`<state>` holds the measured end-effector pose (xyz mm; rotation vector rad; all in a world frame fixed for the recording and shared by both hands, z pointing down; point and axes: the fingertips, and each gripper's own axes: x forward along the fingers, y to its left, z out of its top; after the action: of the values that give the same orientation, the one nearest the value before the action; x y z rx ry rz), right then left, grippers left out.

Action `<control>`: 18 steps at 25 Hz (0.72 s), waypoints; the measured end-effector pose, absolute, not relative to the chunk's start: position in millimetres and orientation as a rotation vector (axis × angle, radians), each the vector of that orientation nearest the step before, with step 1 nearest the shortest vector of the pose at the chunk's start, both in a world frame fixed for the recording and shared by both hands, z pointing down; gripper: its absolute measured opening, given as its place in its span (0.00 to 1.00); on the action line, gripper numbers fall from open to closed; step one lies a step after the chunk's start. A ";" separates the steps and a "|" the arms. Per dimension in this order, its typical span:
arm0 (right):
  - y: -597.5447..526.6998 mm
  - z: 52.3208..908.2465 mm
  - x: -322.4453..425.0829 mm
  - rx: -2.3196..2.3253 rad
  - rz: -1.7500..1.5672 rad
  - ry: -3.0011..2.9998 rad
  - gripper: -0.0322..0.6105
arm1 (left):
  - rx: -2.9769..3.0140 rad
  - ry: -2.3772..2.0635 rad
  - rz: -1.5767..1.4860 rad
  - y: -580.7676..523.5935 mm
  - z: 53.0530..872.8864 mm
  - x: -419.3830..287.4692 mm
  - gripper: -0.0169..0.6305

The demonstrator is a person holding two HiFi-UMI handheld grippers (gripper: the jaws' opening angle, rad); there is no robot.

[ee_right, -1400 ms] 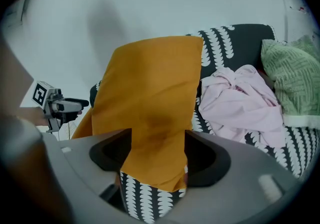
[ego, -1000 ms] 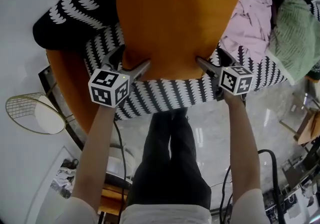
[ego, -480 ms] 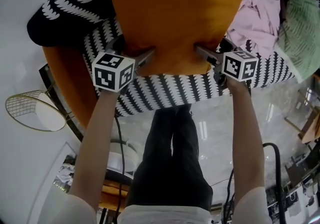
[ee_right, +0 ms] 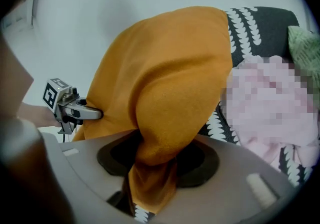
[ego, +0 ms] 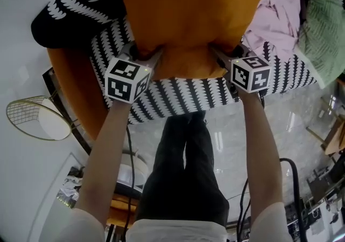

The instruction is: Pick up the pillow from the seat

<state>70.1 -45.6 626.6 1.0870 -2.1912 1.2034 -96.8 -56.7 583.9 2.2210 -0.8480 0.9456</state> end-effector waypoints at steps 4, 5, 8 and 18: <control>-39.9 611.5 73.5 1.092 1.197 -2.195 0.35 | 2.262 -0.857 0.939 -50.2 567.1 -89.6 0.27; -37.7 606.8 74.7 1.094 1.198 -2.197 0.34 | 2.272 -0.862 0.929 -48.3 561.9 -88.4 0.27; -29.5 589.4 74.6 1.103 1.205 -2.207 0.34 | 2.296 -0.896 0.900 -42.1 542.7 -88.1 0.26; -15.4 502.8 62.6 1.141 1.127 -2.246 0.32 | 2.312 -1.004 0.852 -16.4 463.7 -100.0 0.23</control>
<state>62.6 -15.4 502.8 1.1411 -2.2459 1.1272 -100.0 -16.4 463.7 2.3118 -1.0042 0.8521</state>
